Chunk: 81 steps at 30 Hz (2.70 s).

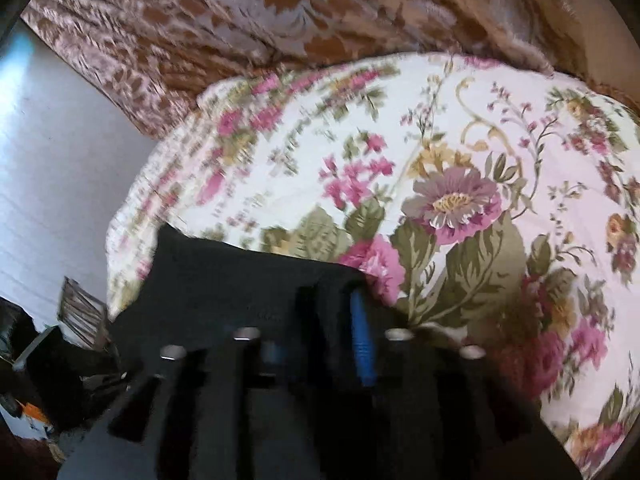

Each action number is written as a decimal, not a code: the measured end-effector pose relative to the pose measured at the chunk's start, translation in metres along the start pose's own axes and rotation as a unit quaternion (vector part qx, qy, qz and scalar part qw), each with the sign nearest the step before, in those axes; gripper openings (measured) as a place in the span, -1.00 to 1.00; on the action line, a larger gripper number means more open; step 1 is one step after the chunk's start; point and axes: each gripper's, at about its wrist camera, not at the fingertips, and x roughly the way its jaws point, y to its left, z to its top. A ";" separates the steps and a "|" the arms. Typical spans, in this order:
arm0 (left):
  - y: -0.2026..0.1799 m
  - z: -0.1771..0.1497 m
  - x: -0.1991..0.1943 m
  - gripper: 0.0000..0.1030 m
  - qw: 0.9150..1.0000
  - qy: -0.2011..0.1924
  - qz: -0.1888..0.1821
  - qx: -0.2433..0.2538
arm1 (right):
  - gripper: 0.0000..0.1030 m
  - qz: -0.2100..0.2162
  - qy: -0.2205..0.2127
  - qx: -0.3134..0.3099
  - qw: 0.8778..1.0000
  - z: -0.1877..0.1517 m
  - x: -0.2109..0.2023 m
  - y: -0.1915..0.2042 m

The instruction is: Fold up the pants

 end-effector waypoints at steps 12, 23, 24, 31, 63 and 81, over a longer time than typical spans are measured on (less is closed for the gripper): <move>0.132 -0.010 -0.129 -0.65 0.972 -0.107 0.122 -0.172 | 0.19 0.009 -0.074 0.012 0.997 -0.078 -0.074 0.039; 0.136 -0.022 -0.111 -0.32 0.971 -0.090 0.078 -0.206 | 0.26 -0.011 -0.063 0.045 0.997 -0.158 -0.080 0.039; 0.132 -0.022 -0.108 -0.41 0.973 -0.085 0.090 -0.197 | 0.27 -0.015 -0.064 0.047 0.997 -0.160 -0.080 0.039; 0.130 -0.038 -0.085 -0.87 0.968 -0.046 0.206 -0.133 | 0.27 -0.028 -0.060 0.063 0.996 -0.180 -0.069 0.026; -0.098 -0.048 0.029 -0.62 0.988 0.040 0.037 0.144 | 0.31 -0.139 -0.196 0.229 0.943 -0.265 -0.203 -0.071; -0.094 -0.048 0.036 -0.61 0.992 0.045 0.036 0.108 | 0.31 -0.144 -0.388 0.457 0.787 -0.411 -0.363 -0.161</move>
